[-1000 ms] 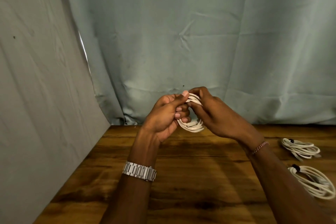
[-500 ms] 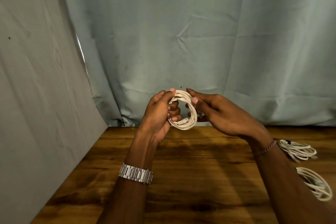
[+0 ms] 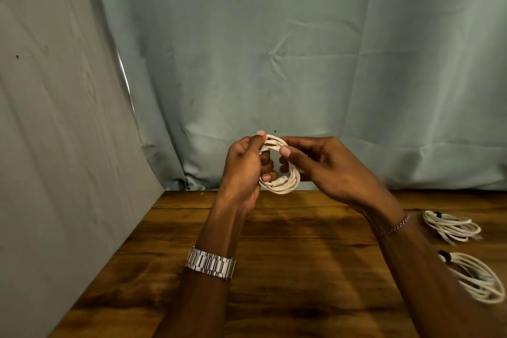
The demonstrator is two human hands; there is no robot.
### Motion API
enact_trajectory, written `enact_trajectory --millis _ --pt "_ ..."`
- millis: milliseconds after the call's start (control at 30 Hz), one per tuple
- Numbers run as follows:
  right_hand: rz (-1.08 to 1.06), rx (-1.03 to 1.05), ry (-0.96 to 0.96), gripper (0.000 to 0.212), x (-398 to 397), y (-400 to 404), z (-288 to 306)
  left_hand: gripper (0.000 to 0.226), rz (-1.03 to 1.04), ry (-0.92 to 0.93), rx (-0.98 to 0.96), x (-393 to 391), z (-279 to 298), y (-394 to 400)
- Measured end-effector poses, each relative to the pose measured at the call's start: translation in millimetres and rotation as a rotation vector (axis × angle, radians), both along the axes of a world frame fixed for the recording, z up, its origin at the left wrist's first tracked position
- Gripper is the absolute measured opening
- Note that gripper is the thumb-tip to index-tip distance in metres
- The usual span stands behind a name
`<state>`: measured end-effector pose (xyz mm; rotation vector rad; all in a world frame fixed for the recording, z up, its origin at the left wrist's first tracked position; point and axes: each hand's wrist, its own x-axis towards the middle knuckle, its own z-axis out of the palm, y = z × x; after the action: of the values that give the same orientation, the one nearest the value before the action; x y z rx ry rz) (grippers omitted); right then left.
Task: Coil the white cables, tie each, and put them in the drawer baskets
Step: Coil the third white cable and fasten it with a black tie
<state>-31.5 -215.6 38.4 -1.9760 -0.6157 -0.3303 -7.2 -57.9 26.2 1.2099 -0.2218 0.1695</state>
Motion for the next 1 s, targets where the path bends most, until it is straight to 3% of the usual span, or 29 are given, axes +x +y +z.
enact_trajectory --millis 100,167,367,633,767,1000 --pt "-0.086 0.008 -0.071 0.034 2 -3 -1 0.028 0.004 -0.02 0.052 0 -2 -2" --pt "-0.125 -0.099 -0.129 0.038 3 -4 -1 0.029 -0.018 -0.013 0.041 0 -2 -3" --pt "-0.023 -0.181 -0.081 0.044 6 -15 2 0.028 -0.093 0.076 -0.124 -1 -2 -8" --pt "-0.087 -0.432 -0.394 0.033 9 -9 -3 0.031 -0.182 0.043 -0.231 -1 0 -11" --pt "-0.06 -0.541 -0.353 0.049 10 -7 -4 0.033 -0.242 0.059 -0.23 1 -1 -7" --pt "-0.007 -0.495 -0.411 0.056 11 -2 -7 0.033 -0.362 0.052 -0.22 0 0 1"
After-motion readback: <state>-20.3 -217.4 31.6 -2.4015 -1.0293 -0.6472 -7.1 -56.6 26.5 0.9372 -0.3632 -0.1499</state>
